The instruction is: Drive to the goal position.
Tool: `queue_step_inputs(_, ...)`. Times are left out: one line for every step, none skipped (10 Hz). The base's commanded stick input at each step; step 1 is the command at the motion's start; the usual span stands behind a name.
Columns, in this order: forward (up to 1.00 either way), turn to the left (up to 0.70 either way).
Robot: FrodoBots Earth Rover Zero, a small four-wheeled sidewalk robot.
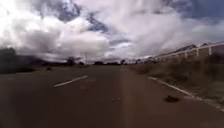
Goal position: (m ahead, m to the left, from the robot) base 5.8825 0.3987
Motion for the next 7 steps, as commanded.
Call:
queue_step_inputs(0.70,-0.34)
queue_step_inputs(0.70,-0.34)
queue_step_inputs(0.70,-0.34)
queue_step_inputs(0.70,-0.34)
queue_step_inputs(0.70,-0.34)
queue_step_inputs(0.70,0.01)
queue_step_inputs(0.70,0.01)
